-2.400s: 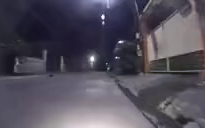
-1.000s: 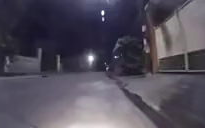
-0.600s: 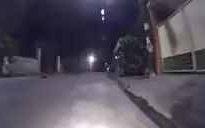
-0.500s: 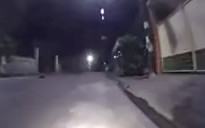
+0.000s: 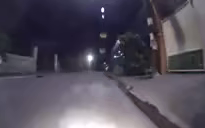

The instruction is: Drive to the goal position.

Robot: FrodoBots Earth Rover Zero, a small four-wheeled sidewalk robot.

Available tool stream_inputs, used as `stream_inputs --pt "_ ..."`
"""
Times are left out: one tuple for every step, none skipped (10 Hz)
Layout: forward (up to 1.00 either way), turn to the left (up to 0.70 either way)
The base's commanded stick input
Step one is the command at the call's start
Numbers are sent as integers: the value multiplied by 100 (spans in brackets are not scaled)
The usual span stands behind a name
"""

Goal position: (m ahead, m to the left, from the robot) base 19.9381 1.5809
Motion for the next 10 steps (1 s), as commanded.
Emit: stream_inputs --pt "70 -35" --pt "70 -11" --pt "70 0" --pt "70 0" --pt "70 0" --pt "70 0" --pt "70 0" --pt "70 0" --pt "70 0" --pt "70 0"
